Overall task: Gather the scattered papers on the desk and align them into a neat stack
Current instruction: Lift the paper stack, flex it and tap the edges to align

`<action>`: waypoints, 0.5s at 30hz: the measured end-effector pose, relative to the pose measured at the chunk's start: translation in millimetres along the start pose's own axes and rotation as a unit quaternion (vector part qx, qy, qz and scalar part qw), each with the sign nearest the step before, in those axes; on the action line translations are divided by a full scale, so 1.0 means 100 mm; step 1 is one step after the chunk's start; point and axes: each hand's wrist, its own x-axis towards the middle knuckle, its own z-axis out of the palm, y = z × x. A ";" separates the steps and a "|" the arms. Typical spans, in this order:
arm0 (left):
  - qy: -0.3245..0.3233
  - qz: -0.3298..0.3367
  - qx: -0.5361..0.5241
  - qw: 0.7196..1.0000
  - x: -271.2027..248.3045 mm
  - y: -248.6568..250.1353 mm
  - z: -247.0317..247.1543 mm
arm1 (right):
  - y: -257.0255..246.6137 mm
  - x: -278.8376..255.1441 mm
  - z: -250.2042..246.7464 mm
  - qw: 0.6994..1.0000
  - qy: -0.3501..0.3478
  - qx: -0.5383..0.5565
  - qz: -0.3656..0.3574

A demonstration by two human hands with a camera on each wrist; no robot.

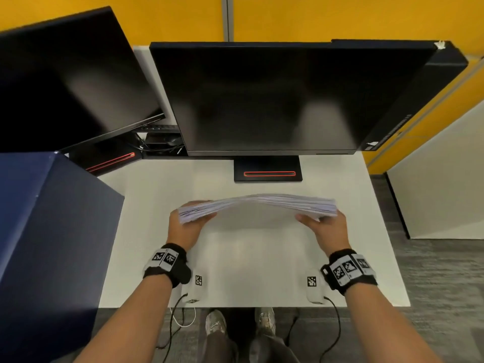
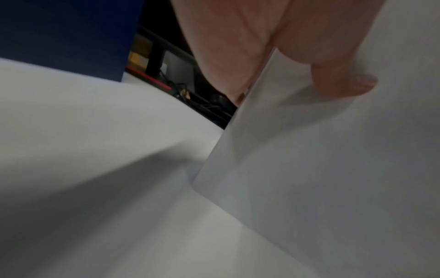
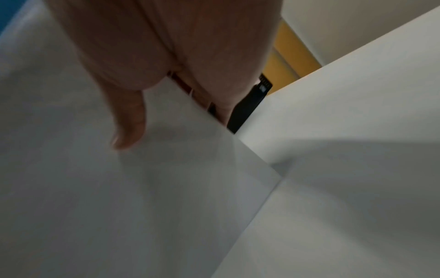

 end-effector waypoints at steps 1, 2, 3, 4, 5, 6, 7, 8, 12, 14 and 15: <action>0.009 -0.005 -0.001 1.000 0.01 0.01 0.02 | 0.00 0.01 0.03 1.000 0.003 -0.006 0.005; 0.021 -0.007 -0.005 1.000 0.02 0.03 0.01 | -0.03 0.03 0.04 1.000 0.009 -0.010 0.006; 0.035 -0.002 -0.012 0.999 0.03 0.07 0.00 | -0.06 0.04 0.03 1.000 0.022 -0.006 0.001; 0.044 0.007 -0.019 0.999 0.04 0.11 -0.03 | -0.08 0.06 0.00 0.999 0.034 0.000 -0.012; 0.048 0.015 -0.022 0.998 0.05 0.12 -0.06 | -0.10 0.06 -0.03 0.999 0.041 0.007 -0.024; 0.044 0.018 -0.019 0.999 0.04 0.12 -0.07 | -0.09 0.06 -0.05 0.999 0.042 0.004 -0.028; 0.035 0.014 -0.013 0.999 0.03 0.10 -0.07 | -0.08 0.04 -0.06 0.999 0.038 -0.005 -0.024; 0.027 0.002 -0.006 1.000 0.02 0.07 -0.05 | -0.04 0.03 -0.05 0.999 0.030 -0.016 -0.015; 0.046 -0.027 -0.025 0.998 -0.08 0.01 0.07 | 0.08 -0.05 0.05 1.000 0.009 -0.010 0.007; 0.069 -0.001 -0.060 0.996 -0.10 0.08 0.08 | 0.03 -0.04 0.07 1.000 0.017 0.007 -0.012; 0.081 0.008 -0.079 0.994 -0.10 0.13 0.09 | 0.00 -0.04 0.07 0.999 0.021 0.023 -0.020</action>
